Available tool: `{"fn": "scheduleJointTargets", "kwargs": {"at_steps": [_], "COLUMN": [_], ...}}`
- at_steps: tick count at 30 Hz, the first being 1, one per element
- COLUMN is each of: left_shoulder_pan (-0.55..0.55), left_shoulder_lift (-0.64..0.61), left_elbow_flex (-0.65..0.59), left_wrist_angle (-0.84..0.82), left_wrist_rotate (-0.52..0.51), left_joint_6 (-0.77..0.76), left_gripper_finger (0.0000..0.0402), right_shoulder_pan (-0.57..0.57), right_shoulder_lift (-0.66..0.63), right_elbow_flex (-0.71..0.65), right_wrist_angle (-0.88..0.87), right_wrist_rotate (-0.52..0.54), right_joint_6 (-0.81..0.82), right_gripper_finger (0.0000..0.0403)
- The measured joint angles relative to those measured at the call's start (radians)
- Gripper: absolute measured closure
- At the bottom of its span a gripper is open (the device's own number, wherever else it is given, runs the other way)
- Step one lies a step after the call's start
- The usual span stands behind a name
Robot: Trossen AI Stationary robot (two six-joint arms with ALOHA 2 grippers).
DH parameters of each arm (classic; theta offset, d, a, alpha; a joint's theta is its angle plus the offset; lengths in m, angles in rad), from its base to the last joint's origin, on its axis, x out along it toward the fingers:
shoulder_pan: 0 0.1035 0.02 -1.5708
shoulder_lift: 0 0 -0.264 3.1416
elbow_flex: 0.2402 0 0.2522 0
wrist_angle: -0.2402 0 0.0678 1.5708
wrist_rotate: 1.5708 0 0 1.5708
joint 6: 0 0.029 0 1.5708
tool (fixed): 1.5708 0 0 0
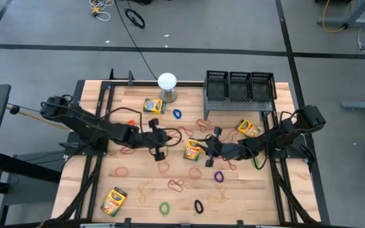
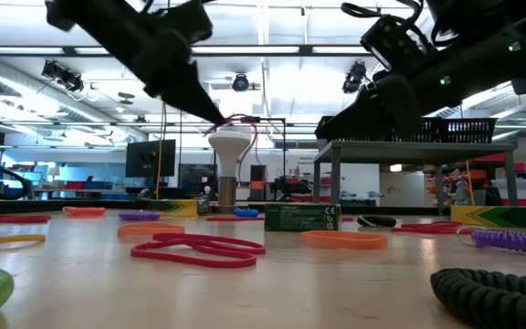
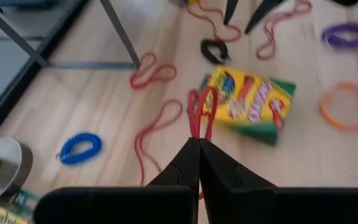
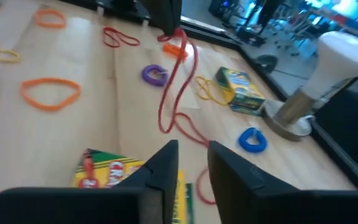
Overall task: Pick & Place Office Desk Supplies
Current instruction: Put the red rubberband into the right black basket on the shelf
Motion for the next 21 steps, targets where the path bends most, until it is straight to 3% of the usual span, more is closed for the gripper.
{"fn": "scheduleJointTargets", "kwargs": {"at_steps": [9,12,16,21], "left_shoulder_pan": [0.037,0.06,0.09,0.114], "left_shoulder_lift": [0.06,0.069,0.105,0.182], "left_elbow_flex": [-0.217,-0.257,-0.263,-0.264], "left_wrist_angle": [0.513,0.681,0.783,0.89], "left_wrist_rotate": [-0.01,-0.007,0.045,0.072], "left_joint_6": [0.024,0.025,0.039,0.045], "left_gripper_finger": [0.0395,0.0395,0.0395,0.0395], "right_shoulder_pan": [-0.077,-0.108,-0.15,-0.169], "right_shoulder_lift": [0.0,0.0,0.0,0.0], "right_elbow_flex": [0.0,0.0,0.008,0.049], "right_wrist_angle": [0.029,0.038,0.067,0.075], "right_wrist_rotate": [-0.013,-0.135,-0.321,-0.407], "right_joint_6": [-0.022,-0.021,0.038,0.109], "right_gripper_finger": [0.0263,0.0255,0.0249,0.0242]}}
